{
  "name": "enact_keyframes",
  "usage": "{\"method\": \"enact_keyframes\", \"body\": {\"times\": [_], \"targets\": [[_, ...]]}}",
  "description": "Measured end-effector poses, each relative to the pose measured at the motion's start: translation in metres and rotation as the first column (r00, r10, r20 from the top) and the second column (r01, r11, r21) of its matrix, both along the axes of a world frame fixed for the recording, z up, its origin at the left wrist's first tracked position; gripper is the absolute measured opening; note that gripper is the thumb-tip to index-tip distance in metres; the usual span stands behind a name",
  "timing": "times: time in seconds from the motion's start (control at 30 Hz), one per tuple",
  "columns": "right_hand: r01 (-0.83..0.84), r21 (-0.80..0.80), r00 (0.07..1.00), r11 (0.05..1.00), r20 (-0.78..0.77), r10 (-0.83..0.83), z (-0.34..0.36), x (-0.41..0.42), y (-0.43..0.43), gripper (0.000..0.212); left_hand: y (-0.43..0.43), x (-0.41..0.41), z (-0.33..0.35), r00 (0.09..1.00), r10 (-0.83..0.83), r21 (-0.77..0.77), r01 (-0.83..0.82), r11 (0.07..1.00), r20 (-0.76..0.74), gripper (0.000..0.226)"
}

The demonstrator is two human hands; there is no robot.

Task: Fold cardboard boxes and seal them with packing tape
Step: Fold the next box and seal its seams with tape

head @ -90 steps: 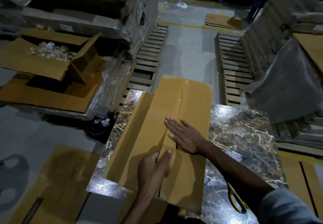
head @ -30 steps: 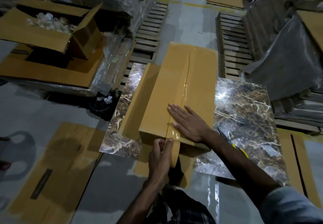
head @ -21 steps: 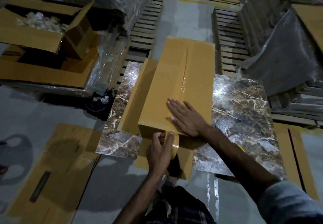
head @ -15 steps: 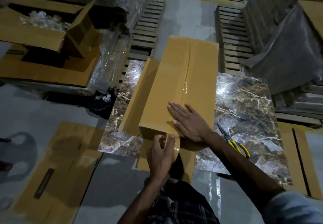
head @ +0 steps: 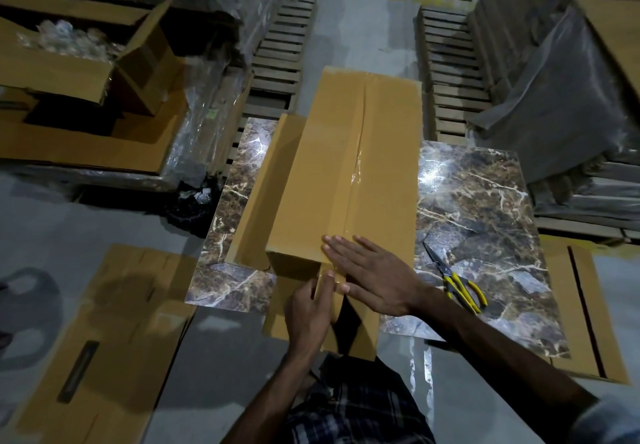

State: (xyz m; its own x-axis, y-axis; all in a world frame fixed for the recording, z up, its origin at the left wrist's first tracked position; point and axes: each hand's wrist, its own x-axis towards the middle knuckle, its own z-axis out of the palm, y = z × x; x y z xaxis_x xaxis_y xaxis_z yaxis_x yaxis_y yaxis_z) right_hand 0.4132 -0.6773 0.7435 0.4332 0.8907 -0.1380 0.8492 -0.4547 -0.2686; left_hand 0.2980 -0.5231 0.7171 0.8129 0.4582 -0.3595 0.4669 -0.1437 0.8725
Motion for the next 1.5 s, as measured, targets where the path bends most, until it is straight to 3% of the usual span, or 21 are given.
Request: {"method": "enact_keyframes", "body": {"times": [0.17,0.33,0.47,0.63,0.77,0.93,1.0,1.07,1.1,1.13,1.2,1.23,1.27,1.33,1.4,1.5], "targets": [[0.012,-0.001,0.999,1.000,0.030,-0.012,-0.004,0.001,0.001,0.064,0.003,0.000,-0.026,0.996,-0.048,0.126,0.058,0.990,-0.081,0.083],[0.056,0.020,0.997,0.998,0.050,-0.057,-0.012,0.003,0.003,0.059,0.006,-0.008,-0.035,0.998,0.006,0.098,0.001,0.995,-0.069,0.076],[0.093,0.012,0.985,0.996,0.146,-0.094,-0.017,0.001,0.005,0.061,0.005,-0.008,-0.044,0.998,-0.010,0.023,0.011,1.000,-0.056,0.091],[0.115,0.037,0.972,0.993,0.203,-0.120,-0.021,0.000,0.007,0.061,0.008,-0.012,-0.035,0.998,0.047,-0.091,-0.051,0.995,-0.042,0.043],[0.111,0.061,0.970,0.992,0.210,-0.121,-0.022,0.001,0.006,0.060,0.019,-0.009,-0.035,0.996,-0.058,-0.169,0.045,0.985,-0.073,0.058],[0.093,0.072,0.967,0.993,0.230,-0.107,-0.020,0.001,0.008,0.060,0.030,0.001,-0.042,0.989,-0.116,-0.402,0.068,0.913,-0.097,0.062],[0.165,0.226,0.959,0.960,0.190,-0.210,-0.018,-0.002,0.000,0.057,0.031,0.005,-0.044,0.982,-0.146,-0.425,0.081,0.902,-0.122,0.052],[0.361,0.523,0.875,0.772,0.097,-0.475,-0.019,-0.008,-0.018,0.047,0.033,0.008,-0.046,0.984,-0.136,-0.424,0.076,0.903,-0.114,0.021],[0.466,0.644,0.770,0.607,0.043,-0.637,-0.023,-0.011,-0.031,0.040,0.033,0.009,-0.045,0.986,-0.136,-0.434,0.081,0.897,-0.097,0.010],[0.560,0.716,0.624,0.417,-0.034,-0.780,-0.031,-0.014,-0.048,0.033,0.033,0.009,-0.045,0.990,-0.121,-0.447,0.074,0.891,-0.077,0.016],[0.713,0.700,0.274,0.043,-0.222,-0.936,-0.058,-0.017,-0.089,0.026,0.033,0.009,-0.045,0.995,-0.097,-0.466,0.069,0.882,-0.037,0.033],[0.789,0.608,0.119,-0.088,-0.292,-0.949,-0.075,-0.018,-0.111,0.029,0.032,0.009,-0.044,0.996,-0.089,-0.472,0.072,0.879,-0.015,0.035],[0.871,0.466,0.007,-0.156,-0.330,-0.944,-0.094,-0.020,-0.131,0.036,0.032,0.009,-0.046,0.996,-0.089,-0.473,0.077,0.878,-0.003,0.034],[0.980,0.151,-0.083,-0.131,-0.291,-0.953,-0.128,-0.027,-0.164,0.043,0.028,0.009,-0.042,0.994,-0.106,-0.457,0.087,0.885,-0.017,0.014],[1.000,-0.027,-0.002,0.003,-0.203,-0.979,-0.151,-0.034,-0.182,0.047,0.027,0.010,-0.040,0.988,-0.151,-0.424,0.134,0.896,-0.008,0.013],[0.990,-0.039,0.133,0.137,-0.104,-0.986,-0.163,-0.028,-0.193,0.042,0.028,0.008,-0.037,0.986,-0.164,-0.401,0.155,0.903,0.012,0.016]]}}
